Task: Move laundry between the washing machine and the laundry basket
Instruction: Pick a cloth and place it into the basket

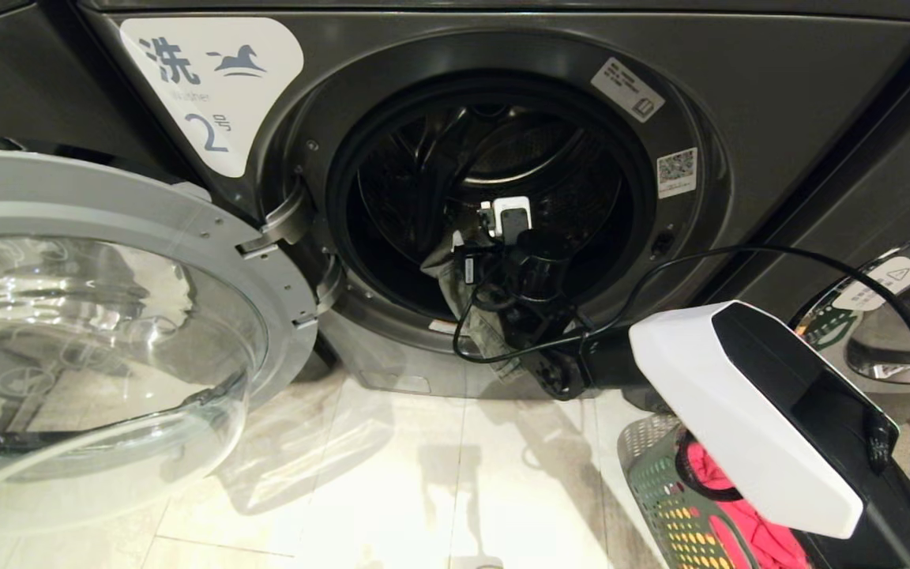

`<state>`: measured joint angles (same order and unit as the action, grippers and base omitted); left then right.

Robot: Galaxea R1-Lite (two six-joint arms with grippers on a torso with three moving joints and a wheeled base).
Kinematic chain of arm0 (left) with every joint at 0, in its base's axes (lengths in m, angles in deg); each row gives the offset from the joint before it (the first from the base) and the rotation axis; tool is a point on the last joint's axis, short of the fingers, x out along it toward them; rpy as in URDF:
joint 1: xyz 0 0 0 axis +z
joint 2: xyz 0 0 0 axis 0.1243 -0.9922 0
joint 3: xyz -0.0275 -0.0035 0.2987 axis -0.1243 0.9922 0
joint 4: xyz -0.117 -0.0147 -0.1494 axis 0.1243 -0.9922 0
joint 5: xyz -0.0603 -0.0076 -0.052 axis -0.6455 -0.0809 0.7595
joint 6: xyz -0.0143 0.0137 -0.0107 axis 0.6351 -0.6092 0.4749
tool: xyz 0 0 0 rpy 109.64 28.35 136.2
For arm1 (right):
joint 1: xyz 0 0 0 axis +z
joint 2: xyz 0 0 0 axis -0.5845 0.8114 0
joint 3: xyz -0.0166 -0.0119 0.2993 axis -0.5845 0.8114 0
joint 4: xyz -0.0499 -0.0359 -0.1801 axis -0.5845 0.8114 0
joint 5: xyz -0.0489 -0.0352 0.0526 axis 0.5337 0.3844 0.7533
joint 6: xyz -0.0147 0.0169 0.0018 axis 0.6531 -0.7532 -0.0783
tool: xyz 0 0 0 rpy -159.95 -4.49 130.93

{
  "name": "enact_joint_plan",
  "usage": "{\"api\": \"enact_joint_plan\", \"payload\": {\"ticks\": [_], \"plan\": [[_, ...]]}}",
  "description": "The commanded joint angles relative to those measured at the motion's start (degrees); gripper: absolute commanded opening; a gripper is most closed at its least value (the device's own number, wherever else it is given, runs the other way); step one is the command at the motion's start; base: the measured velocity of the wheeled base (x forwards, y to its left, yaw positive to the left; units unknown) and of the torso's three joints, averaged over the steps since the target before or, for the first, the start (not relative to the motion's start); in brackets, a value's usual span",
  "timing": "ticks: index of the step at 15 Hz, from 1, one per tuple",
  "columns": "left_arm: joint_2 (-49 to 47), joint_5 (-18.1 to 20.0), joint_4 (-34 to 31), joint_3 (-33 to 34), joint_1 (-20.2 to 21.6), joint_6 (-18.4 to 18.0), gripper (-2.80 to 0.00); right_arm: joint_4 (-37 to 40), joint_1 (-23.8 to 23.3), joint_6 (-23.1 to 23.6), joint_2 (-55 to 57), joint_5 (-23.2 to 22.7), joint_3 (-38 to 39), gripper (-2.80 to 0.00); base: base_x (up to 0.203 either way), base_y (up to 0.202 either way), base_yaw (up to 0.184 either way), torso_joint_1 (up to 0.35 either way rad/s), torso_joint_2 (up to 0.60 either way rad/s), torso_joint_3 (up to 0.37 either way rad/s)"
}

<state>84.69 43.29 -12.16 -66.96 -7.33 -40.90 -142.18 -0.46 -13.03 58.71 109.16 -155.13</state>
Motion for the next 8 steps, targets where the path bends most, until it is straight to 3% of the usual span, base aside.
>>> {"api": "enact_joint_plan", "payload": {"ticks": [1,8], "plan": [[-0.1,0.0,0.0,0.0,0.0,0.0,-2.80,-0.3,0.5,-0.2,-2.5,0.2,1.6,0.00,0.000,0.000,0.000,0.000,0.00,0.000],[-0.1,0.0,0.0,0.0,0.0,0.0,-2.80,0.0,3.3,-2.6,-19.9,-0.5,25.3,0.00,0.000,0.000,0.000,0.000,0.00,0.000]]}}
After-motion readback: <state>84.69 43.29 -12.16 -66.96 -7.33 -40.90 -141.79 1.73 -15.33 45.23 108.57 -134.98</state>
